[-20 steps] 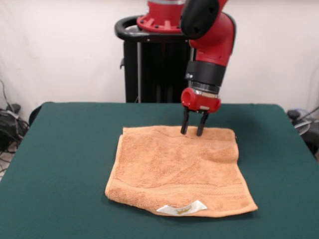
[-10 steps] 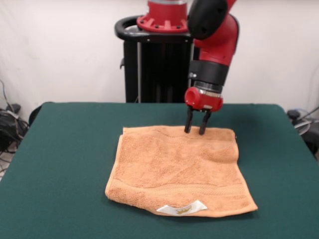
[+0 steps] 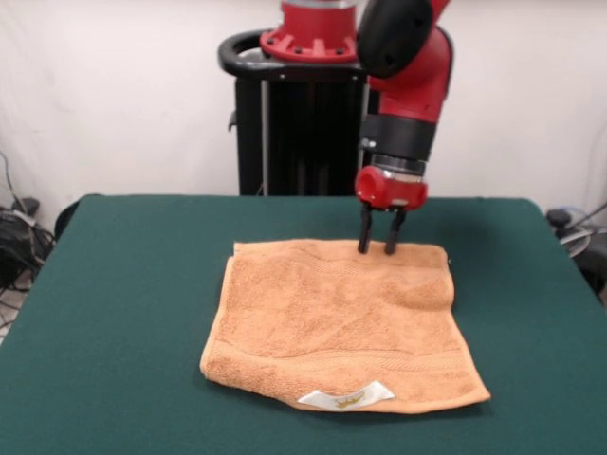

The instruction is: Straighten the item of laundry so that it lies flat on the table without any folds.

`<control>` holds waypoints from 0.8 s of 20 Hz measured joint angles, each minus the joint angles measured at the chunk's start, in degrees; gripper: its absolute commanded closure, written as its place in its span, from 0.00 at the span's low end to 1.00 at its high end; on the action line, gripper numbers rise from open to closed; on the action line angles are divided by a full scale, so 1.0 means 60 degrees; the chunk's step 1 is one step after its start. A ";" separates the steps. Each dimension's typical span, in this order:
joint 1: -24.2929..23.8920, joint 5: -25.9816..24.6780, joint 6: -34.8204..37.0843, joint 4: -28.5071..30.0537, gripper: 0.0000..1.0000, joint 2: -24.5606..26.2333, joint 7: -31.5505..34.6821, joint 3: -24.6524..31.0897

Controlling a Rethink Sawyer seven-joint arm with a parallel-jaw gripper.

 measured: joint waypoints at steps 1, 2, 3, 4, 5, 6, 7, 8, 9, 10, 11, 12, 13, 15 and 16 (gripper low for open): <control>-0.0158 -0.0152 0.0000 0.0039 0.00 -0.0175 0.0000 0.0215; -0.0276 -0.0246 0.0002 0.0073 0.00 -0.0306 0.0000 0.0375; -0.0476 -0.0346 0.0004 0.0142 0.00 -0.0514 0.0000 0.0632; -0.0689 -0.0399 0.0008 0.0244 0.00 -0.0728 0.0000 0.0899; -0.0830 -0.0411 0.0002 0.0328 0.00 -0.0877 0.0000 0.1085; -0.1063 -0.0409 0.0004 0.0484 0.00 -0.1124 0.0000 0.1399; -0.1241 -0.0413 0.0004 0.0637 0.00 -0.1330 0.0000 0.1663; -0.1317 -0.0411 0.0002 0.0709 0.00 -0.1425 0.0000 0.1785; -0.1474 -0.0384 0.0004 0.0891 0.00 -0.1630 0.0000 0.2061; -0.1532 -0.0366 0.0008 0.0967 0.00 -0.1711 0.0000 0.2168; -0.1648 -0.0291 0.0004 0.1151 0.00 -0.1878 0.0000 0.2401; -0.1681 -0.0252 0.0004 0.1228 0.00 -0.1938 0.0000 0.2487; -0.1710 -0.0145 0.0006 0.1373 0.00 -0.2034 0.0000 0.2629; -0.1742 0.0018 0.0004 0.1575 0.00 -0.2158 0.0000 0.2829; -0.1742 0.0065 0.0004 0.1630 0.00 -0.2176 0.0000 0.2877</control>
